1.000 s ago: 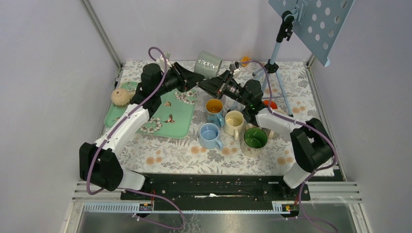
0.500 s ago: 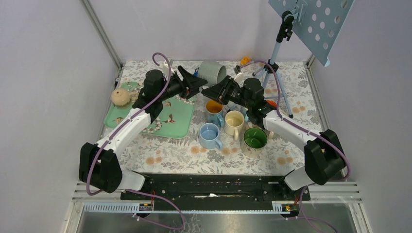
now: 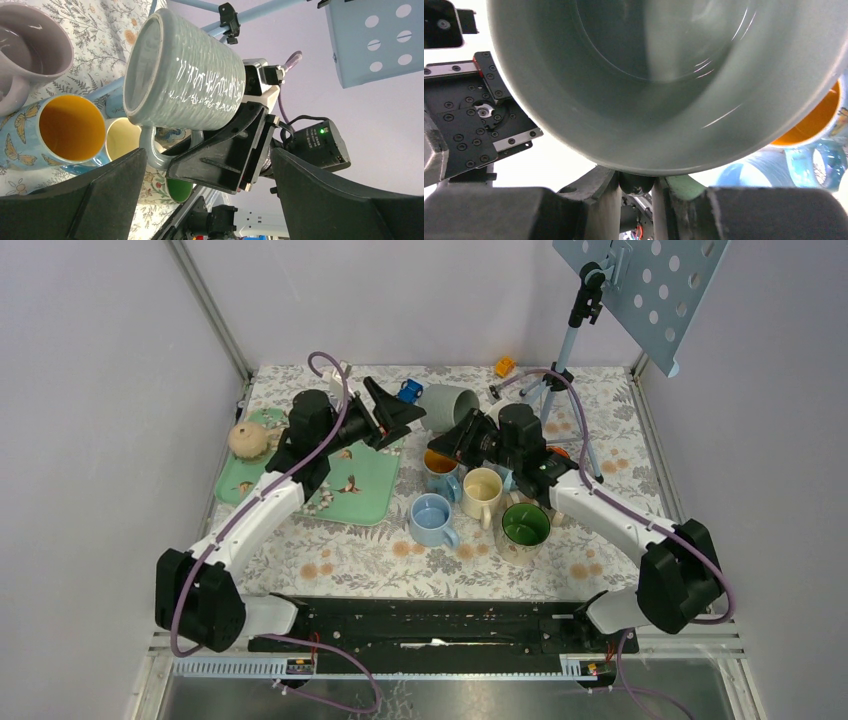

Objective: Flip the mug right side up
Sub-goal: Turn over the cup on the tray, then place the cup at the corner of the board.

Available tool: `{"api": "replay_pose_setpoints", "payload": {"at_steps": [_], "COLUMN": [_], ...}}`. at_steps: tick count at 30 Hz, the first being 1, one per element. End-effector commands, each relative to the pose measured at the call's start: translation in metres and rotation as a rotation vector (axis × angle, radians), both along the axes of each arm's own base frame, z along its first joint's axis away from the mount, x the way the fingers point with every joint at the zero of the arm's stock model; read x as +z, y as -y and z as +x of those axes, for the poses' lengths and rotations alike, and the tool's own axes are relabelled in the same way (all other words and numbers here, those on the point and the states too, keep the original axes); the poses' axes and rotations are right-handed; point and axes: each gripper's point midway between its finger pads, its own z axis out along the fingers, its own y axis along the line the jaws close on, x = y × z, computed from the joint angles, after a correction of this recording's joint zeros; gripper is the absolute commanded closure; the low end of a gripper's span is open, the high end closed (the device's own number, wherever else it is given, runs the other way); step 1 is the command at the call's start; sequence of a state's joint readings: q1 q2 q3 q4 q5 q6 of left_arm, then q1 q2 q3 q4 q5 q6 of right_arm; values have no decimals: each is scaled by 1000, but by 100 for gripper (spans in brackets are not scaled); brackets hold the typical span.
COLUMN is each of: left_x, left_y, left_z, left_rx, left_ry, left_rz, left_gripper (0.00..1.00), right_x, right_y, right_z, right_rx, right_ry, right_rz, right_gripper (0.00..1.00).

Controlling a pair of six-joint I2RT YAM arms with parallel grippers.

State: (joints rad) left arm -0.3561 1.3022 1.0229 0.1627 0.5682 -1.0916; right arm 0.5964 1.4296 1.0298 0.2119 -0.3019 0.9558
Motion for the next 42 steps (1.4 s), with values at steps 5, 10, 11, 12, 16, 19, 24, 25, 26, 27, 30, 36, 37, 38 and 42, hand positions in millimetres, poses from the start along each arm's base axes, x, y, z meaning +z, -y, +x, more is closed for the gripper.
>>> {"api": "replay_pose_setpoints", "payload": {"at_steps": [5, 10, 11, 12, 16, 19, 24, 25, 26, 27, 30, 36, 37, 38, 42], "left_x": [2, 3, 3, 4, 5, 5, 2, 1, 0, 0, -3, -6, -7, -8, -9], "left_y": [-11, -20, -21, -22, -25, -26, -27, -27, -27, -26, -27, -26, -26, -26, -26], "left_z": [-10, -13, -13, -14, -16, -18, -21, -22, -22, -23, -24, -25, -24, -24, -23], "left_rx": [24, 51, 55, 58, 58, 60, 53, 50, 48, 45, 40, 34, 34, 34, 36], "left_ry": [79, 93, 95, 96, 103, 109, 111, 109, 108, 109, 108, 107, 105, 102, 101], "left_rz": [83, 151, 162, 171, 193, 203, 210, 212, 212, 213, 217, 224, 225, 225, 229], "left_gripper": [1, 1, 1, 1, 1, 1, 1, 1, 1, 1, 1, 1, 1, 1, 1], "right_x": [80, 75, 74, 73, 59, 50, 38, 36, 34, 32, 23, 5, 0, -5, -22], "right_y": [14, 28, 31, 35, 49, 61, 83, 88, 93, 98, 110, 118, 119, 119, 114], "right_z": [-7, -19, -21, -25, -43, -59, -81, -84, -88, -91, -102, -128, -131, -135, -148], "right_rx": [-30, -39, -41, -40, -19, -7, -15, -24, -33, -41, -45, 14, 30, 47, 98], "right_ry": [246, 219, 215, 208, 158, 129, 88, 82, 78, 72, 39, -35, -47, -57, -85], "right_rz": [27, -47, -65, -82, -166, -214, -283, -294, -306, -318, -362, -407, -425, -440, -500], "right_gripper": [100, 100, 100, 100, 100, 100, 100, 100, 100, 100, 100, 100, 100, 100, 100]}}
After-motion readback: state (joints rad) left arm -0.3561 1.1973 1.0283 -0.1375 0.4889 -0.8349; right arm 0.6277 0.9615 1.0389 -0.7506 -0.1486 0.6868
